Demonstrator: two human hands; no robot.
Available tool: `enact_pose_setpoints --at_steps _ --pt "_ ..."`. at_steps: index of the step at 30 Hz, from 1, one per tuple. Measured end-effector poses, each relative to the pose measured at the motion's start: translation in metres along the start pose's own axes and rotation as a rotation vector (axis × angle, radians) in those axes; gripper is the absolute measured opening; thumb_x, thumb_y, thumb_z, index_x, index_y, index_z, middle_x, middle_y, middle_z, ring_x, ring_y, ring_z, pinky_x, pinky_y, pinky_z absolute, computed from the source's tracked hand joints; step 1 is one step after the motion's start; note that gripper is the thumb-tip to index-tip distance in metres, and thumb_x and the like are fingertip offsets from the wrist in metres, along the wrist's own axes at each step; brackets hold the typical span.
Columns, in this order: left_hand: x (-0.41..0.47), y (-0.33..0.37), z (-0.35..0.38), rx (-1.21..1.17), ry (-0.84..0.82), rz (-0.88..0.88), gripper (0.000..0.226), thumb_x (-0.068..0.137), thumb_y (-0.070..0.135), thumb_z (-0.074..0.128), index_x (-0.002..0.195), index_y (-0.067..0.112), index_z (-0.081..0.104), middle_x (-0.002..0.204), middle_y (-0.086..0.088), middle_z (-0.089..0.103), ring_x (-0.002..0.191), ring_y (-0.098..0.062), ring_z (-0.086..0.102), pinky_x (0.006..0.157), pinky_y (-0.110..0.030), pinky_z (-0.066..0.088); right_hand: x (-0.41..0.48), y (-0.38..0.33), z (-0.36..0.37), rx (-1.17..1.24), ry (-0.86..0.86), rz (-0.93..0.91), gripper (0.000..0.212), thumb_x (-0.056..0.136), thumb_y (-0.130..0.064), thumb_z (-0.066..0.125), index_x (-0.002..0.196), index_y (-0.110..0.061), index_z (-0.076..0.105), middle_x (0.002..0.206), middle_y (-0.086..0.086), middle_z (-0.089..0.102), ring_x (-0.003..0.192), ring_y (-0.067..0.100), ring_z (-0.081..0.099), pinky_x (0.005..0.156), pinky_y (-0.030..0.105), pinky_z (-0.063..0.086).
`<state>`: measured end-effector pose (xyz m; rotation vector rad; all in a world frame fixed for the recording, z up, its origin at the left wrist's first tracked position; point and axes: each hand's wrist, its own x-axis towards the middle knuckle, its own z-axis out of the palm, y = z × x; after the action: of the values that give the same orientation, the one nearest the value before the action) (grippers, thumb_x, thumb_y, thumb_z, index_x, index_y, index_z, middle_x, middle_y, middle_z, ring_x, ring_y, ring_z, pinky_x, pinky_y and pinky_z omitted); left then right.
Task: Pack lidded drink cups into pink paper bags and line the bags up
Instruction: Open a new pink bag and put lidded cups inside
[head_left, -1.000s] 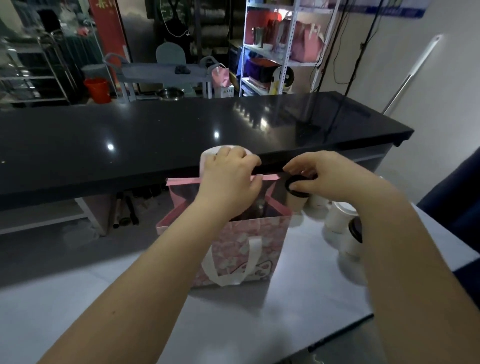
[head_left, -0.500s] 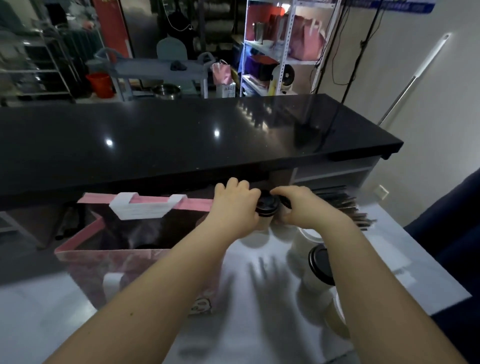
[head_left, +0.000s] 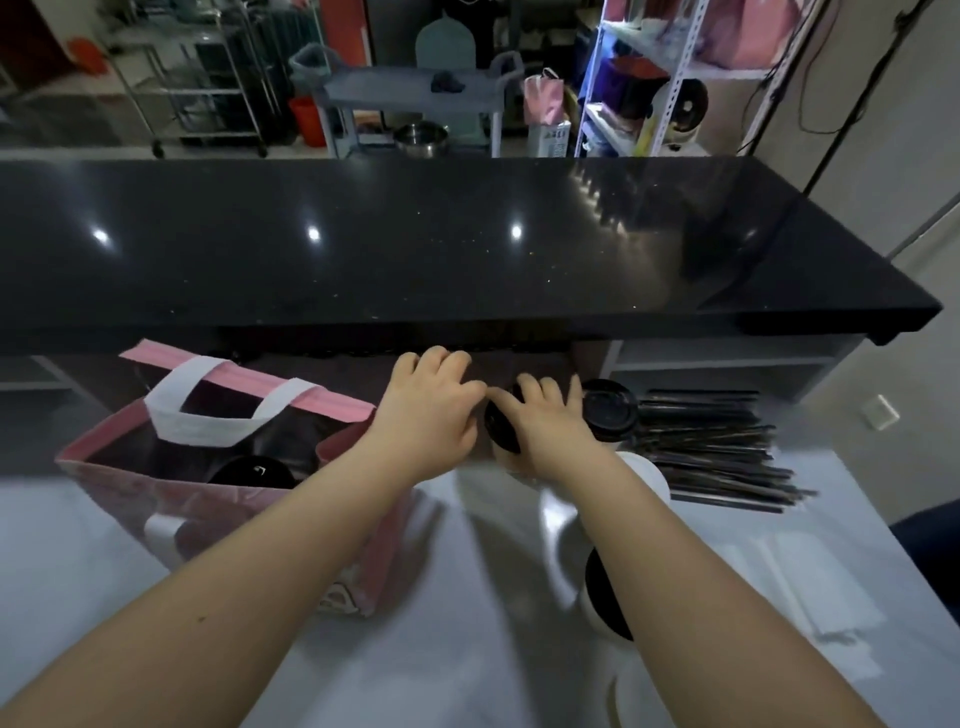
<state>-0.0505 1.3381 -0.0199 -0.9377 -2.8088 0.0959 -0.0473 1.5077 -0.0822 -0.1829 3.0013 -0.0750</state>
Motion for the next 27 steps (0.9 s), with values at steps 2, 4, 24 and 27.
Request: enact_pose_setpoints --at_steps 2,4,24,27 --pt "-0.004 0.003 -0.008 -0.040 0.088 -0.020 0.031 0.084 0.030 0.059 0.111 0.020 0.069 0.135 -0.011 0.055 0.123 -0.033 0.048 0.094 -0.044 0.037 -0.011 0.003 -0.010 0.029 0.101 -0.043 0.079 0.083 -0.043 0.064 0.147 -0.036 0.019 0.148 0.009 0.024 0.132 0.035 0.024 0.114 0.062 0.007" --pt "-0.005 0.004 -0.022 -0.067 0.182 -0.046 0.025 0.081 0.027 0.064 0.103 0.018 0.072 0.127 -0.012 0.061 0.117 -0.034 0.054 0.090 -0.044 0.039 -0.024 0.004 -0.027 0.072 0.202 -0.092 0.082 0.079 -0.039 0.069 0.147 -0.036 0.023 0.146 0.007 0.026 0.129 0.034 0.028 0.111 0.053 0.025" --pt "-0.137 -0.179 -0.077 -0.647 0.162 0.070 0.022 0.075 0.045 0.072 0.094 0.034 0.071 0.094 0.018 0.059 0.090 0.001 0.056 0.077 -0.022 0.048 -0.085 -0.142 -0.155 0.436 0.565 -0.025 0.090 0.069 -0.033 0.075 0.142 -0.050 0.026 0.140 -0.014 0.033 0.121 0.009 0.024 0.108 0.041 0.030" --pt "-0.143 -0.201 -0.063 -0.626 0.033 0.116 0.015 0.077 0.040 0.077 0.089 0.035 0.071 0.098 0.020 0.058 0.095 0.002 0.055 0.080 -0.024 0.051 -0.090 -0.171 -0.160 0.439 0.599 -0.030 0.084 0.067 -0.037 0.074 0.136 -0.052 0.029 0.133 -0.021 0.034 0.117 0.007 0.026 0.103 0.040 0.032"
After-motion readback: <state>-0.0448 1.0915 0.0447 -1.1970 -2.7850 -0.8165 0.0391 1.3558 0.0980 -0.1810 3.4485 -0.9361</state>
